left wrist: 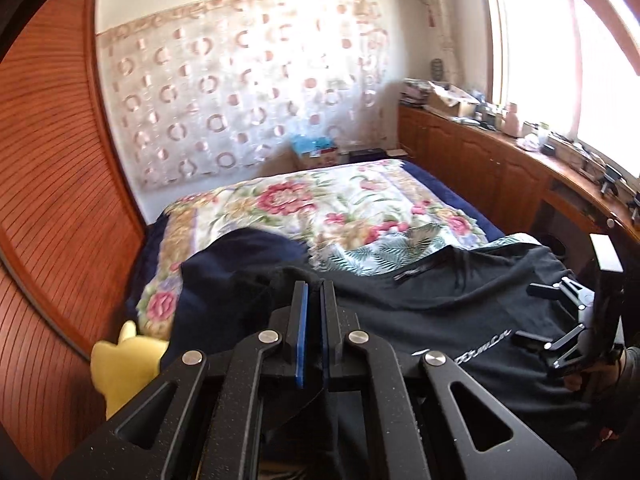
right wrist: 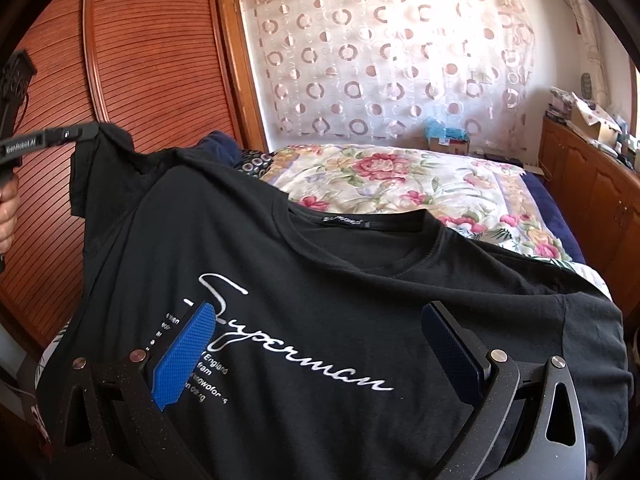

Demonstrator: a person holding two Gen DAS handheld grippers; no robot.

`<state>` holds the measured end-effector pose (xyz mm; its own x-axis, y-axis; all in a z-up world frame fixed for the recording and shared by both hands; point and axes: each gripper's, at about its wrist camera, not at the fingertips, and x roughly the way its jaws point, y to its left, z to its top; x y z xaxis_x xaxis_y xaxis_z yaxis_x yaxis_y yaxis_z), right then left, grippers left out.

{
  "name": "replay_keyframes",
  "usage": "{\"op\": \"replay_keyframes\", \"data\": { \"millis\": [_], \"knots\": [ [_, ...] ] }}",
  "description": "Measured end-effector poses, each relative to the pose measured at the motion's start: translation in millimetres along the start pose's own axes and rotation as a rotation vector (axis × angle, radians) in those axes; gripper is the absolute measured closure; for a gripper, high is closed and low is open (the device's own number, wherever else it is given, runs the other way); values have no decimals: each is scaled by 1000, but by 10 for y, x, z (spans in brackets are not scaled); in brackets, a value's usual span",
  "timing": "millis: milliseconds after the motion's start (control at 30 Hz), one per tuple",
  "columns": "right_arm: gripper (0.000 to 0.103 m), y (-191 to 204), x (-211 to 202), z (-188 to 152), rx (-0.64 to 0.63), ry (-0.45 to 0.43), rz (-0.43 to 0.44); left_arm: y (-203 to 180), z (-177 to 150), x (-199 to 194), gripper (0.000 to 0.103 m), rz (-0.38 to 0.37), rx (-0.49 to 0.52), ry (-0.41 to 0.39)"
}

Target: Fold small clothes

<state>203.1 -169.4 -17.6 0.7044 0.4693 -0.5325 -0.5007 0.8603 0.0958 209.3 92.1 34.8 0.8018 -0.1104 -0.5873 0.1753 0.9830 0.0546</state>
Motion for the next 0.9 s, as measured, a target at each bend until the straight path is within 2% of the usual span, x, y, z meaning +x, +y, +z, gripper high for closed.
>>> {"op": "replay_keyframes", "data": {
  "millis": [233,333,400,433,500,667,900],
  "knots": [
    [1,16,-8,-36,36,-12,0,-241,164,265,95,-47,27,32],
    [1,19,5,-54,46,-9,2,-241,160,279,78,-87,0,38],
    [1,34,17,-71,48,-4,-1,-238,158,245,60,-76,-4,23],
    [1,31,16,-67,50,-1,-1,-227,143,229,58,-68,-2,19],
    [1,41,31,-77,54,4,-1,-211,107,218,47,-67,-6,22],
    [1,78,8,-48,58,13,1,-169,-67,191,26,-53,-10,16],
    [1,37,-108,-9,29,13,-15,-281,-361,298,26,-85,-35,23]
  ]
}}
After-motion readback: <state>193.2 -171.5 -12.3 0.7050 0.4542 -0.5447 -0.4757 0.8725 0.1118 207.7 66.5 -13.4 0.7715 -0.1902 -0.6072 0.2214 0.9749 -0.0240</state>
